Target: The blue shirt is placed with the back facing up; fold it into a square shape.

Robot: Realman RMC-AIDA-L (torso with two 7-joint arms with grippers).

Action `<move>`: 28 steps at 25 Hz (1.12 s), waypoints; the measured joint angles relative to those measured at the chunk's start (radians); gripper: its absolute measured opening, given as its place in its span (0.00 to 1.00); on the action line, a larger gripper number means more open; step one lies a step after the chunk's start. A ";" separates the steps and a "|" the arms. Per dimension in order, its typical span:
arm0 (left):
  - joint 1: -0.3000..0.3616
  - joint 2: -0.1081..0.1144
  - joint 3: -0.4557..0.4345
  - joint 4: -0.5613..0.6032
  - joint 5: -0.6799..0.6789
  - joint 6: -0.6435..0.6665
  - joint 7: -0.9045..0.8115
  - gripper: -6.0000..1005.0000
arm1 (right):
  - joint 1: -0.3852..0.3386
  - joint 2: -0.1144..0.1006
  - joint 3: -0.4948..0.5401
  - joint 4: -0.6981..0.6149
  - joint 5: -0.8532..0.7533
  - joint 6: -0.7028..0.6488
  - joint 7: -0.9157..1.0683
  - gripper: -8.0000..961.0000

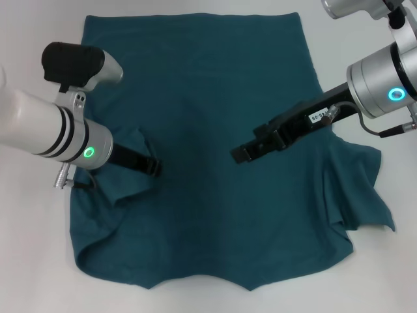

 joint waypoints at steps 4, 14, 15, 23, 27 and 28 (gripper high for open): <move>-0.008 0.000 -0.007 0.003 -0.005 -0.003 -0.032 0.03 | 0.000 -0.001 0.000 0.011 0.012 0.007 -0.005 0.87; -0.030 -0.011 -0.014 -0.003 -0.015 -0.065 -0.098 0.03 | 0.003 -0.001 0.000 0.012 0.015 0.011 -0.007 0.87; -0.032 -0.011 -0.014 -0.005 -0.015 -0.069 -0.100 0.03 | 0.003 -0.001 0.000 0.012 0.015 0.011 -0.007 0.87; -0.050 -0.015 -0.015 -0.040 -0.040 -0.145 -0.120 0.03 | 0.004 0.000 0.000 0.012 0.016 0.013 -0.019 0.87; -0.063 -0.016 -0.015 -0.053 -0.057 -0.163 -0.120 0.03 | 0.004 0.000 0.000 0.013 0.017 0.016 -0.022 0.87; -0.066 -0.016 -0.015 -0.054 -0.060 -0.163 -0.120 0.03 | 0.004 0.000 0.000 0.013 0.020 0.016 -0.023 0.87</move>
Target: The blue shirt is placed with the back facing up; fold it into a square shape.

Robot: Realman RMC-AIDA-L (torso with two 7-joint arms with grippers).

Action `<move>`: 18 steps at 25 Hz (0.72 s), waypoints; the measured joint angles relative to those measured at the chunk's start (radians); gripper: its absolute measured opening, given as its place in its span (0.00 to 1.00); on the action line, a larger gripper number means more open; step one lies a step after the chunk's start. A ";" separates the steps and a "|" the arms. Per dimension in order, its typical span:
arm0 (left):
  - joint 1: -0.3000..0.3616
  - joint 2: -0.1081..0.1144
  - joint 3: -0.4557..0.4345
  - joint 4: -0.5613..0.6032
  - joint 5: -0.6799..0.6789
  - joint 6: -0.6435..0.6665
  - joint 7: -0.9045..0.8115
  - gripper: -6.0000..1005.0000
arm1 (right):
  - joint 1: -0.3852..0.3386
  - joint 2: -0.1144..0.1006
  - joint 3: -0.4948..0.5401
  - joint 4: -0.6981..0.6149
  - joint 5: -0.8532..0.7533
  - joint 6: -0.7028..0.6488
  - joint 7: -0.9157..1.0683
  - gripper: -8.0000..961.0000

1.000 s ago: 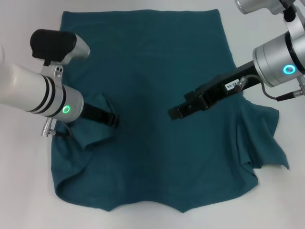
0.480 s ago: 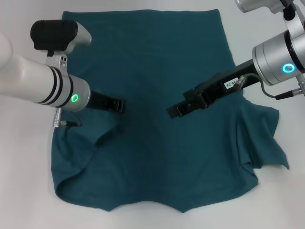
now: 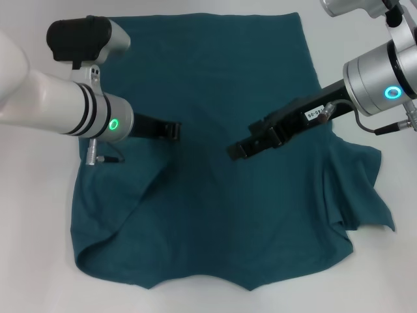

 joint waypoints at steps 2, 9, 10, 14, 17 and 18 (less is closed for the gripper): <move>-0.006 0.000 0.000 -0.004 -0.004 0.000 0.001 0.03 | 0.000 0.000 0.000 0.000 0.005 0.000 -0.002 0.87; -0.022 -0.001 0.002 -0.042 -0.004 0.001 0.008 0.08 | -0.003 0.000 0.000 0.000 0.011 0.000 -0.003 0.87; -0.022 -0.001 0.003 -0.045 -0.004 0.002 0.009 0.08 | -0.003 0.000 0.000 0.000 0.011 0.000 -0.004 0.87; -0.016 -0.004 0.001 -0.040 -0.031 0.007 0.010 0.11 | -0.003 0.000 0.000 0.000 0.011 0.006 -0.005 0.87; -0.015 -0.004 0.005 -0.040 -0.053 0.017 0.011 0.15 | -0.003 0.000 0.000 0.000 0.011 0.006 -0.006 0.87; -0.016 -0.004 0.007 -0.040 -0.057 0.025 0.016 0.17 | -0.003 0.000 0.000 0.000 0.011 0.006 -0.005 0.87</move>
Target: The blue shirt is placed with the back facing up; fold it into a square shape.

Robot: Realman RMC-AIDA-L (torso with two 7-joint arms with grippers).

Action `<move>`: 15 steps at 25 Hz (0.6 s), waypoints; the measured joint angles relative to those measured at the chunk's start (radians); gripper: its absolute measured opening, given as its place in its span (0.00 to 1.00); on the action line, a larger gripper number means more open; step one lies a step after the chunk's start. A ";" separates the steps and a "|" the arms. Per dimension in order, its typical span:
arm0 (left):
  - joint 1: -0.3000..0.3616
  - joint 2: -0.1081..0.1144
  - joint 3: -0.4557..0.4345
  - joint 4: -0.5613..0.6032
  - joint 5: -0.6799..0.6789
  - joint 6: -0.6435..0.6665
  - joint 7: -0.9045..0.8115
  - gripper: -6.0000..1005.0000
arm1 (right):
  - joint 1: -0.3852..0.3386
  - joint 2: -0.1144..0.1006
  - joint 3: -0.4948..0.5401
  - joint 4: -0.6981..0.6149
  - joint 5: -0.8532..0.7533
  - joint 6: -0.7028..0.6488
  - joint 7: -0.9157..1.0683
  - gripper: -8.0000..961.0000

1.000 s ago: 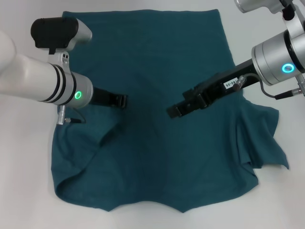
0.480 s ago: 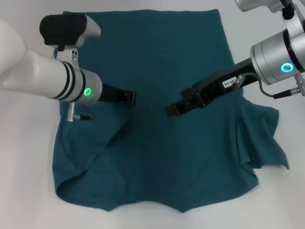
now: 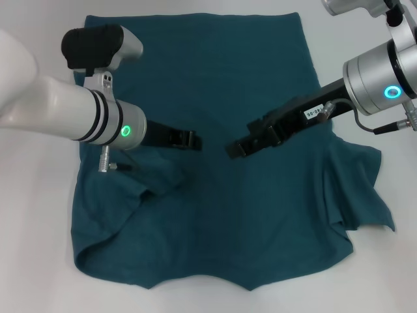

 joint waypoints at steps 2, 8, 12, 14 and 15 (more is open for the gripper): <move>-0.002 0.000 0.001 0.004 -0.011 0.015 0.014 0.21 | 0.000 0.000 0.000 0.000 0.000 0.001 0.001 0.87; 0.032 0.007 -0.006 0.056 -0.120 0.096 0.115 0.32 | -0.008 0.000 0.001 0.002 0.000 0.014 0.001 0.87; 0.094 0.029 -0.006 0.129 -0.197 0.233 0.190 0.44 | -0.025 -0.002 0.005 0.002 -0.004 0.022 0.000 0.87; 0.140 0.042 -0.018 0.166 -0.238 0.305 0.231 0.52 | -0.042 -0.005 0.006 -0.008 -0.009 0.023 -0.002 0.87; 0.166 0.048 -0.031 0.183 -0.260 0.341 0.256 0.55 | -0.053 -0.007 0.005 -0.017 -0.012 0.020 -0.002 0.87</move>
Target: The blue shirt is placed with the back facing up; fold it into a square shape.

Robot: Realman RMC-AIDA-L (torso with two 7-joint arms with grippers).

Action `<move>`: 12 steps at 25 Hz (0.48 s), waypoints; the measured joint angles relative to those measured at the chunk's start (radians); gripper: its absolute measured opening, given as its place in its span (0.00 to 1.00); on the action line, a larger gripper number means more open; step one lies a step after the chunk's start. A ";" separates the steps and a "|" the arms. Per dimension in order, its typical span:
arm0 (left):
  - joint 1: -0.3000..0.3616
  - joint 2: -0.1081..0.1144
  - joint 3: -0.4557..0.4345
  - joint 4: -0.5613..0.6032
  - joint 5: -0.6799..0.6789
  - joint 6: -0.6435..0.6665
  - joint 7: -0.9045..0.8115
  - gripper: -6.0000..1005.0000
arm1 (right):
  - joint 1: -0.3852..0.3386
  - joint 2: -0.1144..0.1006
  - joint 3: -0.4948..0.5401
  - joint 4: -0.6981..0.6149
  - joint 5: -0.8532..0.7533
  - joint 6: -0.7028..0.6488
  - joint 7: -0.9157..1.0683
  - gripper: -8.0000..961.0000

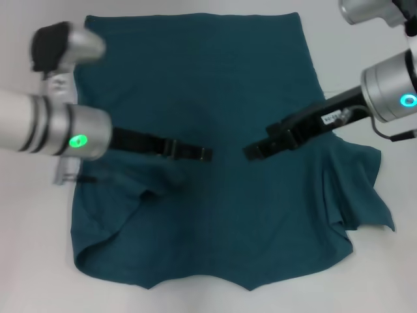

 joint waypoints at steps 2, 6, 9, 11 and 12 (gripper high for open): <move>0.054 0.009 -0.044 0.029 -0.041 0.072 0.065 0.64 | -0.030 -0.002 -0.002 -0.040 -0.013 -0.014 0.000 0.87; 0.133 0.026 -0.167 0.057 -0.076 0.220 0.202 0.82 | -0.083 -0.002 -0.005 -0.159 -0.104 -0.054 0.001 0.87; 0.176 0.044 -0.247 0.052 -0.070 0.333 0.306 0.91 | -0.088 -0.002 -0.011 -0.226 -0.217 -0.119 -0.005 0.87; 0.209 0.051 -0.292 0.054 -0.068 0.415 0.379 0.95 | -0.081 0.000 -0.029 -0.251 -0.306 -0.173 -0.024 0.87; 0.223 0.052 -0.311 0.057 -0.068 0.444 0.406 0.94 | -0.079 0.001 -0.041 -0.257 -0.339 -0.188 -0.033 0.87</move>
